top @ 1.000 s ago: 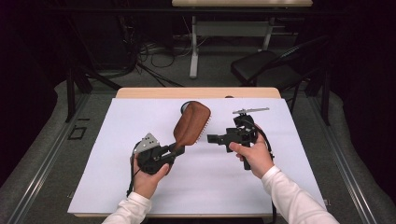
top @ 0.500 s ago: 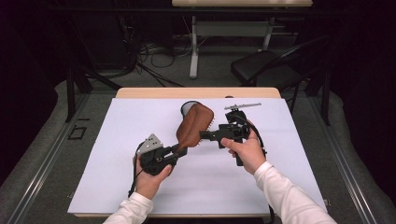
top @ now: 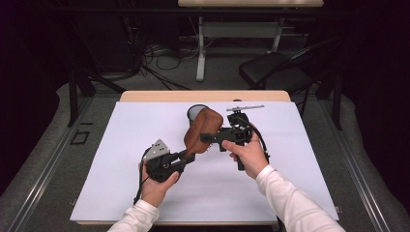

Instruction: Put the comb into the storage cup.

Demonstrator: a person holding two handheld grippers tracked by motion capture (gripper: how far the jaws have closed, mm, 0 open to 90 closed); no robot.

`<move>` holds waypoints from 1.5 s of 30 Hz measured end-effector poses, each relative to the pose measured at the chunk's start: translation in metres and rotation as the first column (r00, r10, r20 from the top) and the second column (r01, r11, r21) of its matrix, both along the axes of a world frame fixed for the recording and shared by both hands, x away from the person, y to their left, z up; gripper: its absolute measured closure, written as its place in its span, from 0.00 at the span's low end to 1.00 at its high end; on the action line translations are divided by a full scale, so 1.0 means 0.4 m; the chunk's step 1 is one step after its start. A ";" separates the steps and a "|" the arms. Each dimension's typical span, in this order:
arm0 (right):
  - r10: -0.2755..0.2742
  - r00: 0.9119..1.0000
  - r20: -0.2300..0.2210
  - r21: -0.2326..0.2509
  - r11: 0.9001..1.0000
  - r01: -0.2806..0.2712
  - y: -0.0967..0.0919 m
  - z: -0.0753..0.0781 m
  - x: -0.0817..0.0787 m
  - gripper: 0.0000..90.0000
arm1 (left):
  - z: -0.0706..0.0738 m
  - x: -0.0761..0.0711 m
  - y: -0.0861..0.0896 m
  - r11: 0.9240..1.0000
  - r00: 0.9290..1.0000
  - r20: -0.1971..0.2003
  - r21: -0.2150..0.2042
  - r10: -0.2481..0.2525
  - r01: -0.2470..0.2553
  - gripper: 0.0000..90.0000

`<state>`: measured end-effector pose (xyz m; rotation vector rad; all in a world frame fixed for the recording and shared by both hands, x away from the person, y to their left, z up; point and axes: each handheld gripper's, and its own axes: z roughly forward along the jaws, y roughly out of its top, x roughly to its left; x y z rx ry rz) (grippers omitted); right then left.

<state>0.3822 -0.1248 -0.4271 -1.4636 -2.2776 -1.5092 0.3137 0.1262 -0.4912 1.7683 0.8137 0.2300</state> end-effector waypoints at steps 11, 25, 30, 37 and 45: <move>-0.012 1.000 0.003 0.026 1.000 0.012 0.006 -0.003 0.011 0.16 | -0.002 -0.001 -0.004 1.000 1.000 0.003 0.004 -0.007 0.007 0.80; 0.005 0.999 -0.039 0.089 0.996 -0.001 0.008 -0.010 0.023 0.19 | -0.003 -0.002 -0.007 1.000 1.000 0.002 0.005 -0.011 0.011 0.80; 0.008 0.999 -0.044 0.101 0.995 -0.003 0.006 -0.011 0.024 0.19 | -0.002 -0.003 -0.007 1.000 1.000 0.000 0.008 -0.017 0.017 0.80; 0.008 0.999 -0.049 0.105 0.994 -0.003 0.006 -0.012 0.025 0.19 | -0.003 -0.004 -0.009 1.000 1.000 -0.001 0.007 -0.015 0.015 0.80; 0.005 0.999 -0.051 0.105 0.995 0.000 0.005 -0.014 0.025 0.19 | -0.006 -0.004 -0.010 1.000 1.000 -0.004 0.006 -0.017 0.017 0.80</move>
